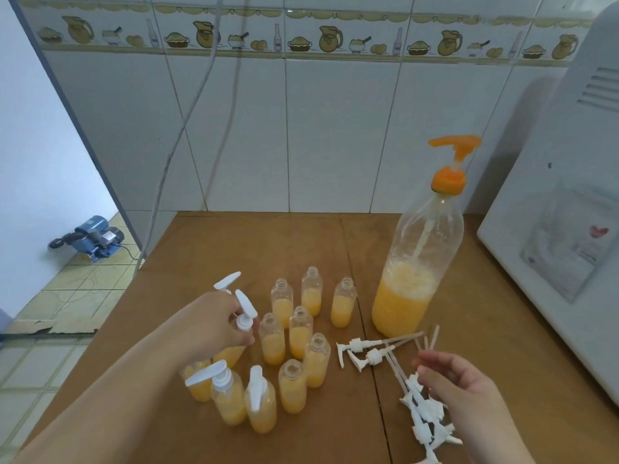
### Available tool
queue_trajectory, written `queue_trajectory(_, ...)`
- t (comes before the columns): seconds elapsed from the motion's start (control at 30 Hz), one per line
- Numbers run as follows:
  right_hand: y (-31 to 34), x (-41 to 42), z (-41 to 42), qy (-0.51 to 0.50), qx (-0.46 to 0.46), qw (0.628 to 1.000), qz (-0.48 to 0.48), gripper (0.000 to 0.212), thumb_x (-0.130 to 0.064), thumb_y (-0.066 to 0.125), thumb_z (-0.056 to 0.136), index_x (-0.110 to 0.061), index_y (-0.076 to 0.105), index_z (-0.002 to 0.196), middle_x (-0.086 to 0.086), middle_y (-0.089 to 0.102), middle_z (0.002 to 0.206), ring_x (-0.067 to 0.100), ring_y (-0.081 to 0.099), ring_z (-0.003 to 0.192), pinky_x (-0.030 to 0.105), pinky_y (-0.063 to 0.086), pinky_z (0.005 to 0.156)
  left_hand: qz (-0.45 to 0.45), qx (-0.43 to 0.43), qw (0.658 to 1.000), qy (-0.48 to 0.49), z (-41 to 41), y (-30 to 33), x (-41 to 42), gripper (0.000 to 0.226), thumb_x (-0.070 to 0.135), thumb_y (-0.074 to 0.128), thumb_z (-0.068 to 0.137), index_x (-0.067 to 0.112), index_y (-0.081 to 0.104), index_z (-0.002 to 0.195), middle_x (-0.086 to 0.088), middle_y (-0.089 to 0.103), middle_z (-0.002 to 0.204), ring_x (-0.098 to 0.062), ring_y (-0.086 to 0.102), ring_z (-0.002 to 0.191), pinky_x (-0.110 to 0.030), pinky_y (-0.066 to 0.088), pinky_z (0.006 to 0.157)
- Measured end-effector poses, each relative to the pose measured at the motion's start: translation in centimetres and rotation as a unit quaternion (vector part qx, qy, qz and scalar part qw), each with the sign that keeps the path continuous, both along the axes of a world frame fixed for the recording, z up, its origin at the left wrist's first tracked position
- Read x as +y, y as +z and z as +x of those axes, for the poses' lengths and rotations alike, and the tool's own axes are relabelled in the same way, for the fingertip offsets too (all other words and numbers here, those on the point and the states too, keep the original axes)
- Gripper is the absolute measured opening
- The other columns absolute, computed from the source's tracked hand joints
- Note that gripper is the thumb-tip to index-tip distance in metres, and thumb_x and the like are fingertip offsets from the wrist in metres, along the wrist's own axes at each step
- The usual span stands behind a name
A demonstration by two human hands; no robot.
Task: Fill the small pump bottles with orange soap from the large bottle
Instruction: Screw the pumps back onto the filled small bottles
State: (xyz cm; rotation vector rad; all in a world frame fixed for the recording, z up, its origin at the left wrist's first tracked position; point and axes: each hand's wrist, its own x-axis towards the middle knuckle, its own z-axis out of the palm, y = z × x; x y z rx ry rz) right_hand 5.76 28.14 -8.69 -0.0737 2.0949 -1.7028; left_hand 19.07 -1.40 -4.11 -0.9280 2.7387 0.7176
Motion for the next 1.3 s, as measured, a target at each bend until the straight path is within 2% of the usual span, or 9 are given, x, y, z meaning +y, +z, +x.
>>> queue_trajectory(0.3, -1.9, -0.1, 0.1, 0.116, 0.081, 0.978, 0.150, 0.017, -0.007, 0.073, 0.080, -0.024, 0.070, 0.083, -0.009, 0.071, 0.072, 0.012, 0.062, 0.069, 0.013, 0.045, 0.058, 0.034, -0.163, 0.977, -0.131, -0.6, 0.5, -1.8, 0.034, 0.049, 0.064, 0.081, 0.046, 0.060, 0.115, 0.016, 0.058, 0.109, -0.006, 0.057, 0.099, -0.030, 0.049, 0.091)
queue_trajectory(0.53, -2.2, 0.4, -0.2, 0.107, 0.109, 0.973, 0.175, 0.018, -0.009, 0.073, 0.079, -0.027, 0.070, 0.078, -0.010, 0.069, 0.068, 0.011, 0.058, 0.064, 0.021, 0.045, 0.063, 0.098, -0.162, 0.969, -0.160, -0.7, 1.4, -2.9, 0.036, 0.053, 0.073, 0.072, 0.051, 0.062, 0.106, 0.024, 0.060, 0.109, 0.001, 0.054, 0.105, -0.027, 0.043, 0.099)
queue_trajectory(0.67, -2.3, 0.7, -0.6, 0.128, 0.166, 0.949, 0.237, 0.020, -0.014, 0.070, 0.082, -0.033, 0.064, 0.080, -0.010, 0.066, 0.079, 0.003, 0.057, 0.072, 0.011, 0.039, 0.062, 0.120, -0.085, 0.982, -0.120, -0.5, 1.6, -3.1, 0.034, 0.049, 0.076, 0.070, 0.042, 0.064, 0.101, 0.020, 0.062, 0.095, -0.002, 0.058, 0.093, -0.023, 0.047, 0.083)
queue_trajectory(0.77, -3.1, 0.3, -0.5, 0.196, 0.210, 0.895, 0.341, 0.018, -0.029, 0.067, 0.084, -0.039, 0.052, 0.083, -0.015, 0.055, 0.089, -0.002, 0.052, 0.081, 0.008, 0.038, 0.066, 0.100, -0.034, 0.991, -0.080, 0.1, 2.2, -2.9, 0.021, 0.041, 0.075, 0.076, 0.037, 0.064, 0.094, 0.020, 0.062, 0.077, -0.002, 0.057, 0.074, -0.020, 0.042, 0.069)
queue_trajectory(0.9, -3.7, -0.2, 0.5, 0.195, 0.279, 0.846, 0.409, 0.022, -0.048, 0.057, 0.086, -0.041, 0.038, 0.094, -0.012, 0.039, 0.096, 0.005, 0.046, 0.102, 0.014, 0.032, 0.076, -0.026, 0.086, 0.996, 0.004, 0.3, 2.8, -0.4, 0.041, 0.045, 0.071, 0.078, 0.036, 0.055, 0.115, 0.018, 0.056, 0.111, -0.001, 0.054, 0.097, -0.021, 0.045, 0.083)
queue_trajectory(1.0, -4.4, -0.9, 1.4, 0.218, 0.298, 0.806, 0.463, 0.031, -0.054, 0.063, 0.079, -0.042, 0.038, 0.093, -0.011, 0.042, 0.096, 0.008, 0.052, 0.109, 0.017, 0.034, 0.077, -0.079, 0.160, 0.984, -0.023, -0.7, 2.9, 2.4, 0.049, 0.042, 0.067, 0.083, 0.033, 0.049, 0.127, 0.017, 0.049, 0.120, -0.002, 0.048, 0.107, -0.022, 0.041, 0.092)
queue_trajectory(1.1, -4.8, -1.0, 1.4, 0.223, 0.307, 0.796, 0.473, 0.038, -0.048, 0.080, 0.062, -0.036, 0.062, 0.093, -0.008, 0.059, 0.098, 0.016, 0.061, 0.097, 0.026, 0.047, 0.080, -0.176, 0.073, 0.977, -0.098, -2.4, 1.9, 3.8, 0.047, 0.042, 0.063, 0.085, 0.029, 0.046, 0.127, 0.012, 0.049, 0.119, -0.010, 0.047, 0.113, -0.026, 0.037, 0.096)
queue_trajectory(1.17, -4.9, -0.4, 1.4, 0.222, 0.318, 0.798, 0.462, 0.030, -0.052, 0.063, 0.080, -0.041, 0.049, 0.104, -0.012, 0.050, 0.114, 0.010, 0.052, 0.114, 0.019, 0.039, 0.089, -0.280, -0.034, 0.950, -0.135, -3.8, 1.4, 4.0, 0.045, 0.037, 0.062, 0.085, 0.026, 0.045, 0.124, 0.007, 0.053, 0.115, -0.015, 0.049, 0.111, -0.031, 0.033, 0.095)
queue_trajectory(1.3, -6.5, 1.1, 0.4, 0.308, 0.284, 0.785, 0.456, 0.032, -0.049, 0.055, 0.087, -0.038, 0.039, 0.114, -0.007, 0.042, 0.114, 0.011, 0.046, 0.121, 0.021, 0.038, 0.096, -0.299, -0.191, 0.921, -0.158, -6.0, 0.6, 4.3, 0.044, 0.022, 0.060, 0.085, 0.017, 0.042, 0.124, 0.004, 0.056, 0.092, -0.019, 0.056, 0.093, -0.031, 0.029, 0.082)
